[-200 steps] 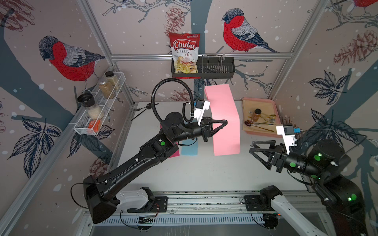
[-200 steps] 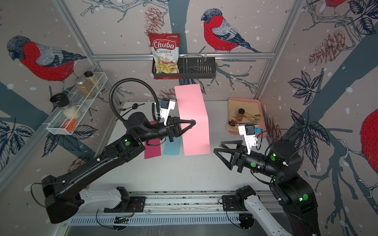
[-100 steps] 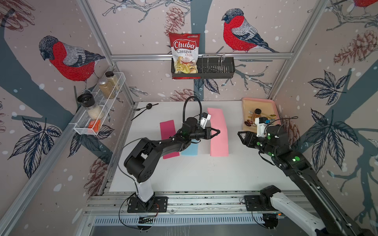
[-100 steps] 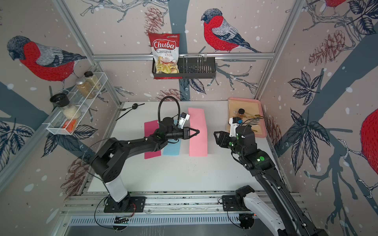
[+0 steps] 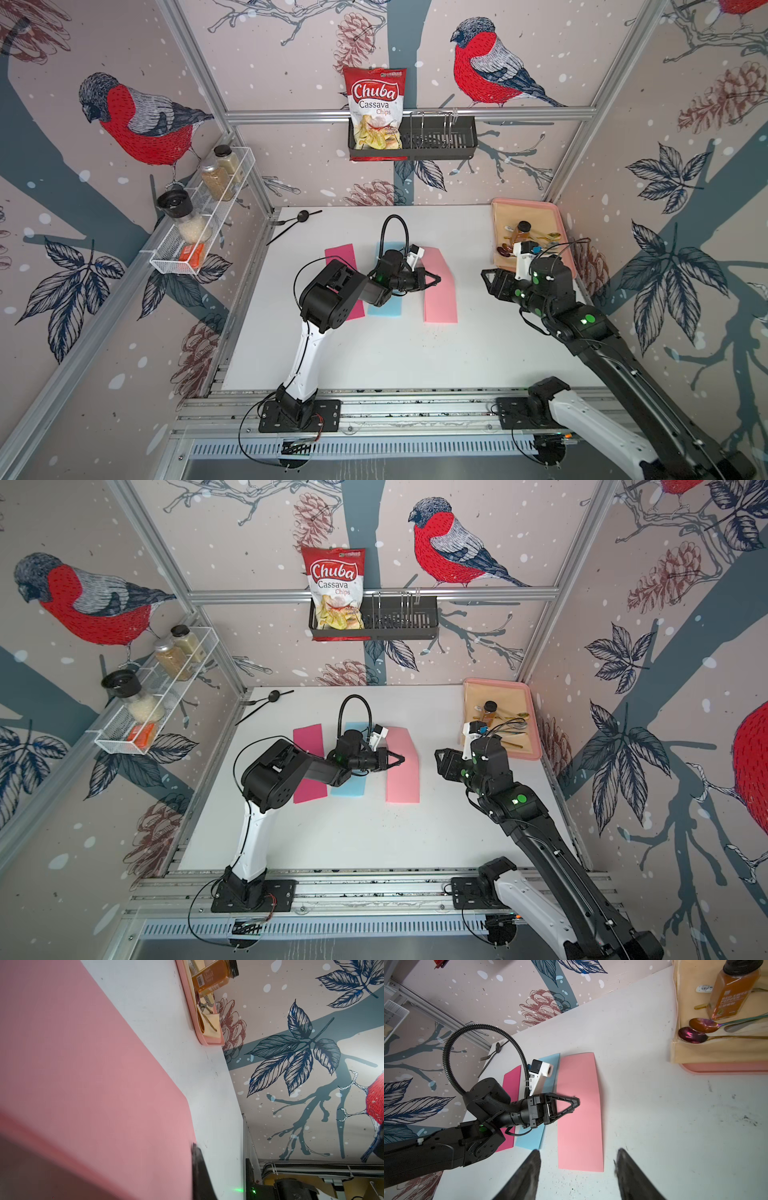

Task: Fold the rectangular paper in half along the long edge
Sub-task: Place the paper at the center of the board, then reset both arms

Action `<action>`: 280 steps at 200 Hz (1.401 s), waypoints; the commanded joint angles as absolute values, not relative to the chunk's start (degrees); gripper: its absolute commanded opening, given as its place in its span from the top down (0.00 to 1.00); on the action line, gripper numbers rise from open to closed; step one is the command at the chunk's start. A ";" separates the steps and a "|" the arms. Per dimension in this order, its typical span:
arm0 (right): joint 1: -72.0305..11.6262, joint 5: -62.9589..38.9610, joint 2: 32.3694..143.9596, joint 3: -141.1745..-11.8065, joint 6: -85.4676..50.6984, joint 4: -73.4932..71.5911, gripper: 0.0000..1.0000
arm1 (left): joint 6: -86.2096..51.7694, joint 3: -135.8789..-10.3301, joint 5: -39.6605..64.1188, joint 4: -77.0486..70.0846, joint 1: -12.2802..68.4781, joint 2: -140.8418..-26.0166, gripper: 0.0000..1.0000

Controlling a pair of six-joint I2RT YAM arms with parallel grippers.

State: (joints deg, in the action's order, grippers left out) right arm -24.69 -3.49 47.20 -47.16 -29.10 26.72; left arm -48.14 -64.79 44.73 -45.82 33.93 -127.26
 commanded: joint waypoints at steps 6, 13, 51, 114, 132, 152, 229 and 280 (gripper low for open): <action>-24.78 -3.16 46.89 -46.88 -28.38 25.40 0.36 | -40.24 -67.90 41.61 -33.02 33.79 -127.01 0.89; -24.72 -3.16 46.77 -46.78 -28.41 25.35 0.35 | -38.70 -68.83 40.43 -29.51 33.90 -126.92 0.83; -24.74 -2.72 46.20 -46.07 -28.05 25.71 0.27 | -30.82 -74.99 32.79 -10.56 34.49 -126.64 0.52; -24.75 -2.43 46.76 -46.51 -27.00 25.38 0.00 | -26.02 -79.13 16.56 5.34 36.34 -121.34 0.02; -24.69 0.91 47.18 -47.04 -26.98 25.23 0.00 | -25.27 -79.88 10.96 10.19 36.63 -119.49 0.01; -24.61 9.56 48.49 -48.33 -27.25 25.65 0.00 | -24.84 -79.40 6.01 13.81 36.61 -116.69 0.01; -19.49 35.30 52.81 -47.74 -25.86 14.55 0.00 | -20.04 -58.45 -13.25 -0.05 35.86 -82.55 0.01; -13.70 24.91 44.12 -18.56 -2.07 -34.64 0.00 | -7.22 -39.42 -20.11 -15.20 32.13 -61.79 0.02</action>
State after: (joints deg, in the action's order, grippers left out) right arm -15.29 28.45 45.82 -28.49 -15.55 -5.19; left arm -18.44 -47.46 -19.33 -2.07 34.87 -68.60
